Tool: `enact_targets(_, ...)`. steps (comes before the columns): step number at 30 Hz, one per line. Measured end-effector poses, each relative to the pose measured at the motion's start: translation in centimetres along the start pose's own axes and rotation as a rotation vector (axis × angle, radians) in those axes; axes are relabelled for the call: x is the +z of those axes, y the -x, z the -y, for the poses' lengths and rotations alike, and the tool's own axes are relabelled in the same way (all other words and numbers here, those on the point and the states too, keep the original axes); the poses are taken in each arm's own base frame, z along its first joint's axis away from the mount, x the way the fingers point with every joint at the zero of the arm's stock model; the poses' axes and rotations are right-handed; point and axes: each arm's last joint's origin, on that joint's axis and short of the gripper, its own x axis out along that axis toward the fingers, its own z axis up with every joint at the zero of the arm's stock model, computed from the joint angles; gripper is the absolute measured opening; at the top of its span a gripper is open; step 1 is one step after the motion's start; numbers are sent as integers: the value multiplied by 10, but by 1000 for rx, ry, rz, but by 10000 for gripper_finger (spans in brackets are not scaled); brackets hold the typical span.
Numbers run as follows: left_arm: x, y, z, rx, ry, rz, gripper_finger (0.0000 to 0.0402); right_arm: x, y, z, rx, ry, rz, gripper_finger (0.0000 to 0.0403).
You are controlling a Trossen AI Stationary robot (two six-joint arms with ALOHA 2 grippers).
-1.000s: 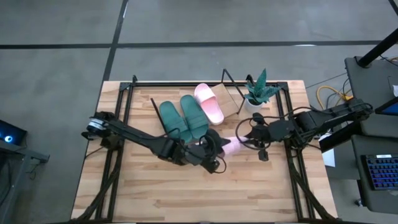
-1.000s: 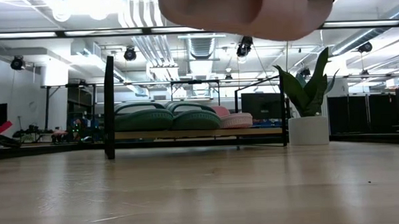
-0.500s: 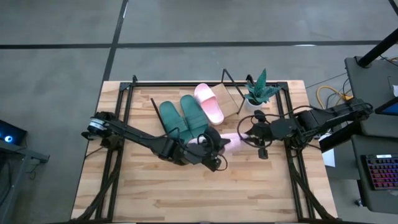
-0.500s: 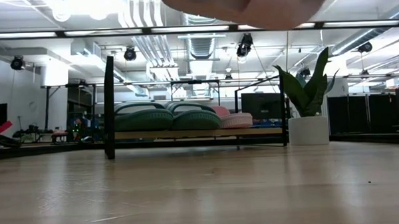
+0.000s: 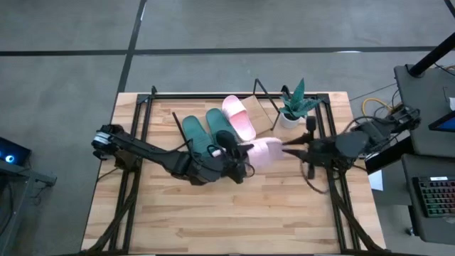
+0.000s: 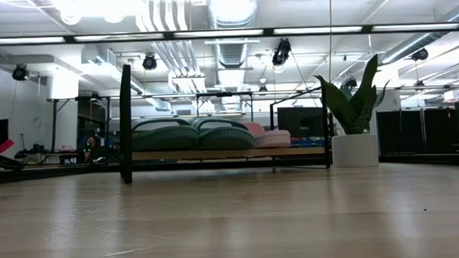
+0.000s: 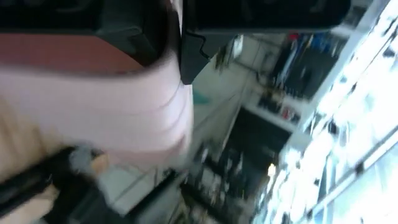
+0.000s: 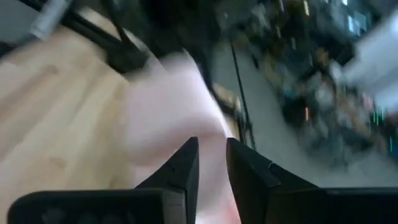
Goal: Pick and place slides into the shelf
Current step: Put the pink slide on the shelf
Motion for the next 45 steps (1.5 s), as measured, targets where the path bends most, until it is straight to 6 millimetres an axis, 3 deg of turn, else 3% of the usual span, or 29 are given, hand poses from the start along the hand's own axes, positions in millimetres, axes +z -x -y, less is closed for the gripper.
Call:
enact_targets(9,-15,8,-6,-71,168,-99,0,33,16,8,22,166,115,74)
enact_targets(12,-18,12,-10,-80,237,-122,0,35,11,-4,54,383,106,89)
enact_targets(14,-19,14,-13,-80,272,-129,0,36,3,-19,93,539,91,108)
enact_targets(18,-18,21,-23,-83,368,-114,0,40,-17,-46,121,682,36,156)
enact_targets(27,-18,31,-35,-190,543,-64,0,34,-59,-84,-107,856,-273,254)
enact_targets(32,-17,32,-37,-188,554,-55,0,32,-67,-91,-240,846,-368,255)
enact_targets(45,-8,38,-49,-286,636,70,0,27,-74,-100,-204,873,-387,234)
